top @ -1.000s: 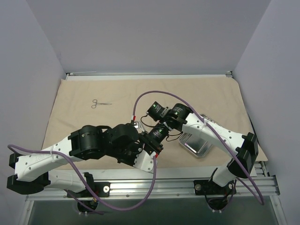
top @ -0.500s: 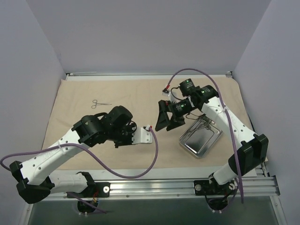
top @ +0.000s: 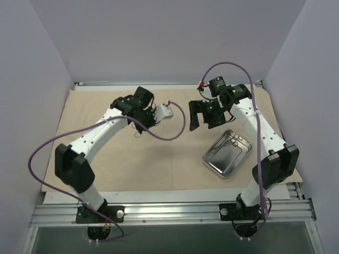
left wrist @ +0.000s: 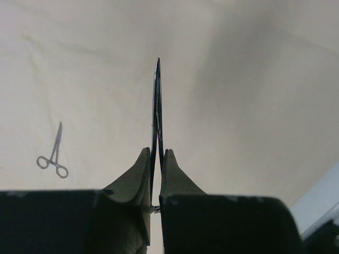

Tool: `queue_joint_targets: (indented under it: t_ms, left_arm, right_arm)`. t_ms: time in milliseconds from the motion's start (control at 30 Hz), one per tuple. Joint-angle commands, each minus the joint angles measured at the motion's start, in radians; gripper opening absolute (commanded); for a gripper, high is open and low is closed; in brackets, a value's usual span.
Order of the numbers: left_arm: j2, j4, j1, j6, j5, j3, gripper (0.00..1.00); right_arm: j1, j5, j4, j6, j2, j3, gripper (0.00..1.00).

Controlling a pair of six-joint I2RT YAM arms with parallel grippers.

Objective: Open and lay out the surgical kit
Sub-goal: Adjust the medical item, then place the medical item in the surgical kit.

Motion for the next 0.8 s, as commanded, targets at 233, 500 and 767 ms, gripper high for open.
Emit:
queue_joint_targets:
  t_ms: [233,500,767]
  left_arm:
    - [0.592,0.167,0.255,-0.299,0.107,0.640,0.02]
    - [0.635,0.271,0.327,-0.200,0.175,0.711,0.02]
    - [0.342,0.340,0.475,0.176,0.157,0.262,0.02]
  right_arm:
    - [0.077,0.001,-0.013,-0.033,0.054,0.104,1.00]
    - [0.182,0.020,0.004,-0.045,0.009,-0.032,1.00]
    - [0.245,-0.018,0.098,-0.016,-0.011,-0.214,1.00]
